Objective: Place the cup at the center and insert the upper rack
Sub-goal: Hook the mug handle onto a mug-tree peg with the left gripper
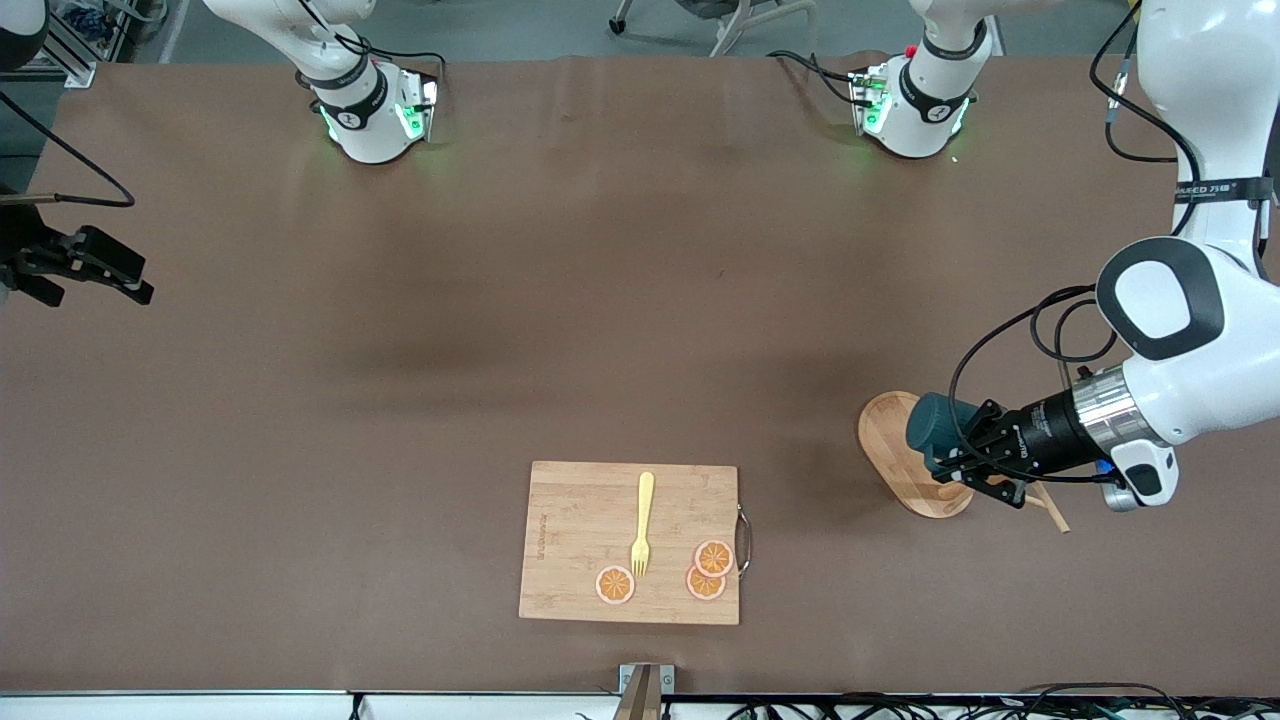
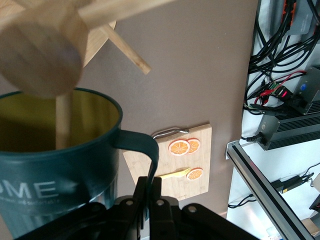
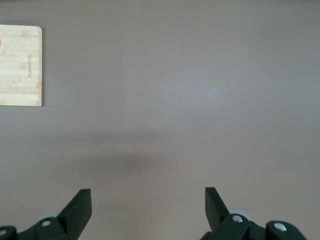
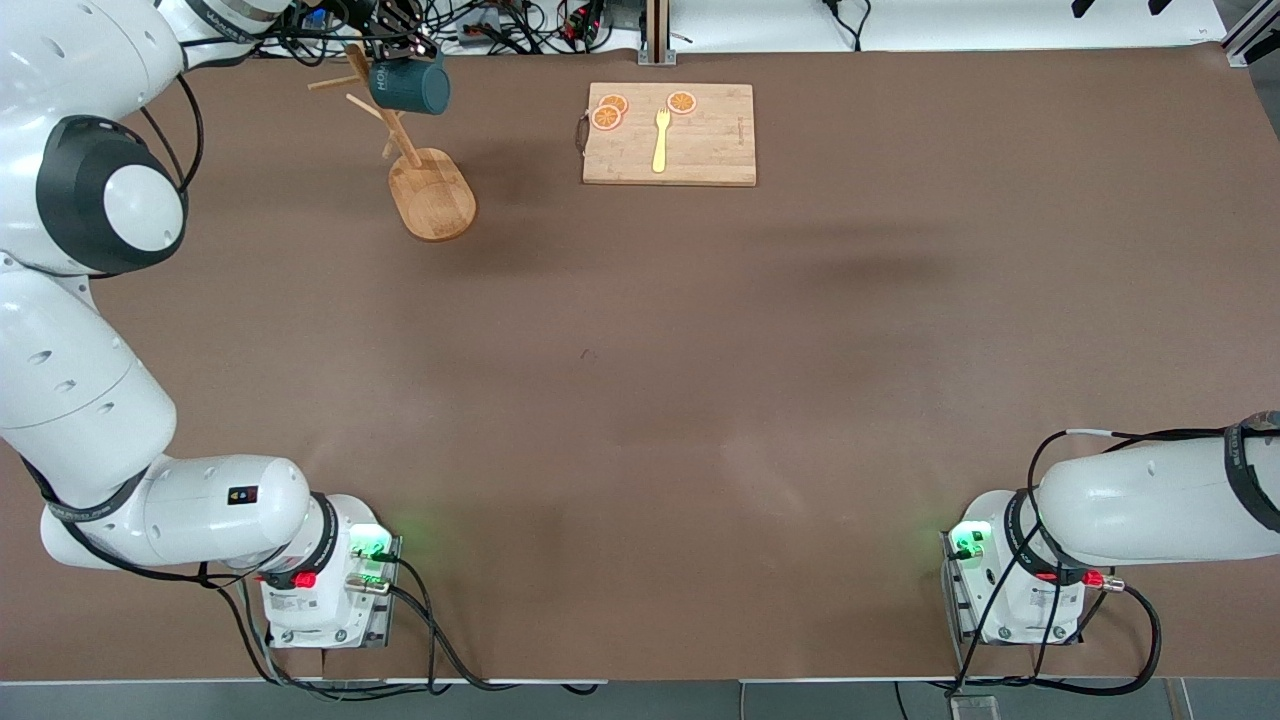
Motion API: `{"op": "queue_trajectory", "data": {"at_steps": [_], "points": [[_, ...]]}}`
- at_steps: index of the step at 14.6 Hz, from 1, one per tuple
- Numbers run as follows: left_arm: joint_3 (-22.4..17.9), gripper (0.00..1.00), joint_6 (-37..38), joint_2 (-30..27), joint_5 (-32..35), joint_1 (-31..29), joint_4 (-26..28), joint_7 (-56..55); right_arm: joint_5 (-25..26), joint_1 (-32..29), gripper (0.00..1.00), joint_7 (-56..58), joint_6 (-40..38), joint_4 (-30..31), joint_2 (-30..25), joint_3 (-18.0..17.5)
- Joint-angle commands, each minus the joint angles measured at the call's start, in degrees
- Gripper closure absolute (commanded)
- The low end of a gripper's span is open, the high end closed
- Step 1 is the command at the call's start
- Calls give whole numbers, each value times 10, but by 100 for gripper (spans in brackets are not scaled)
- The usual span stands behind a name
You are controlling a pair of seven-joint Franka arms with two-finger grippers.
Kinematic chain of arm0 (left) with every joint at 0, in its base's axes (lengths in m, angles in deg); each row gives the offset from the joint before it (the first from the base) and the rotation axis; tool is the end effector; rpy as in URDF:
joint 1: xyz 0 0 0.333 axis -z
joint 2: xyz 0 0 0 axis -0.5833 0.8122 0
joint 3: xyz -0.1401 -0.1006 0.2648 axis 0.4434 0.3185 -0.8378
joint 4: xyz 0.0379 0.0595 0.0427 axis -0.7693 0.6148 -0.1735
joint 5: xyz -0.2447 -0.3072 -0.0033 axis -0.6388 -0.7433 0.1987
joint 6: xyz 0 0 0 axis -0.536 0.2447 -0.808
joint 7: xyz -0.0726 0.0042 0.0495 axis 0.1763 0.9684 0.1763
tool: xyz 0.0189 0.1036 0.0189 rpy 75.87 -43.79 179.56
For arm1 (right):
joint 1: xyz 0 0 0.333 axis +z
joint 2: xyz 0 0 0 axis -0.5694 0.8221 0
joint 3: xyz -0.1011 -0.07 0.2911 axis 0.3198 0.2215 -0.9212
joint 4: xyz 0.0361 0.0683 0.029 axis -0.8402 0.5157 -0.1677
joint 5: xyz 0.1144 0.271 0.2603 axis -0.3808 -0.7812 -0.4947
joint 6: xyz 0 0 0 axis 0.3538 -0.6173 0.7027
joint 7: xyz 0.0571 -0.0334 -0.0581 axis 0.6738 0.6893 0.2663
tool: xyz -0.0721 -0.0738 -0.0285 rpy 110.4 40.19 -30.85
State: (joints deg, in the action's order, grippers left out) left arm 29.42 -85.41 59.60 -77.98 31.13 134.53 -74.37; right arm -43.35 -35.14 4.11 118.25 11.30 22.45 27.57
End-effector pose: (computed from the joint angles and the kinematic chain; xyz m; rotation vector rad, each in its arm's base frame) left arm 0.6988 -0.0802 0.4151 2.0295 1.5765 -0.2973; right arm 0.5621 -0.0234 0.6217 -3.1334 -0.0121 -0.1262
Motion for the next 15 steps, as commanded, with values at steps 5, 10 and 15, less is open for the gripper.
{"op": "queue_trajectory", "data": {"at_steps": [5,10,15], "points": [[-1,99,-8,7,-4,-16,0,25,3,1,0,2,3,2,0,-1],[-1,99,-8,8,-7,-17,0,35,3,0,0,2,-6,2,-1,-2],[-1,41,-8,8,-7,-34,0,70,7,10,0,3,-6,2,-3,-3]]}}
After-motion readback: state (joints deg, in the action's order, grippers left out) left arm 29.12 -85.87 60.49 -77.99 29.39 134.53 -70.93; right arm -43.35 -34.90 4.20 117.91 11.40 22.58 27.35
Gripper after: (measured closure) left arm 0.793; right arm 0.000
